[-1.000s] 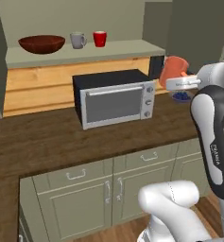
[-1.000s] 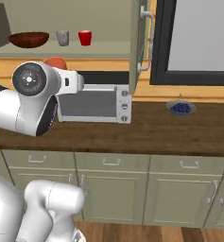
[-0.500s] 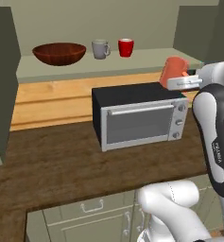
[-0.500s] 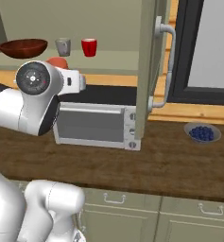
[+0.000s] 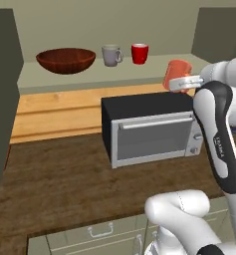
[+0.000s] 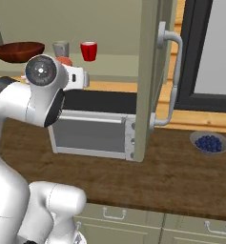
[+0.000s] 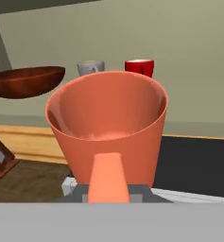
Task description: Gather all objects into one cabinet and sort the glasses and bowls to opposite sides.
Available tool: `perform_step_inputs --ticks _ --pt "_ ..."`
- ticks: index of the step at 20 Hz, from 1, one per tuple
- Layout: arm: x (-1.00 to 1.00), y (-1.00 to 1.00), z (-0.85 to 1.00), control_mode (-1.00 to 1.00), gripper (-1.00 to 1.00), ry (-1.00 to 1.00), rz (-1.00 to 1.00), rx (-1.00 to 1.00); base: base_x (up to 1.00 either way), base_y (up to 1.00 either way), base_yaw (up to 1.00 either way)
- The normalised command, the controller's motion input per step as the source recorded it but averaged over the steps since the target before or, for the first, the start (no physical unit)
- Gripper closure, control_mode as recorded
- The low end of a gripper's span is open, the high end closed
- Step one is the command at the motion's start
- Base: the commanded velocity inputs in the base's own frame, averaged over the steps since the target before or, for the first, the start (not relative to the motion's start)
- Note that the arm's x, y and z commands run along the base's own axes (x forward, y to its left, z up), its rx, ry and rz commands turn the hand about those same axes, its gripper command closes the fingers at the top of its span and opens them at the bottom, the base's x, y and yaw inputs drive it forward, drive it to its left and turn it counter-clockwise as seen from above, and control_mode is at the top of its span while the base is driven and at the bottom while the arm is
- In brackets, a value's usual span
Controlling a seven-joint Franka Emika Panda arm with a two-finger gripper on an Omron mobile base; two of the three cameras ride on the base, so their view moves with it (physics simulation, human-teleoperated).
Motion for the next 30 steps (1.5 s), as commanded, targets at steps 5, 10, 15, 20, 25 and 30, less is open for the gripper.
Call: perform_step_inputs --ticks 5,10,15,20,25,30 --pt "0.97 0.00 0.00 -1.00 1.00 0.12 -0.09 0.00 0.00 0.00 0.00" --pt "1.00 -0.04 0.00 -1.00 1.00 0.06 -0.11 0.00 0.00 0.00 0.00" --pt "0.99 -0.19 0.00 -1.00 1.00 0.02 -0.11 0.00 0.00 0.00 0.00" --pt "1.00 -0.30 -0.04 -1.00 1.00 0.05 -0.07 0.01 0.00 0.00 0.00" --pt "1.00 -0.27 -0.20 -1.00 1.00 0.03 -0.03 0.06 0.00 0.00 0.00" --pt "0.98 -0.25 -0.33 -1.00 1.00 0.02 -0.01 0.07 0.00 0.00 0.00"
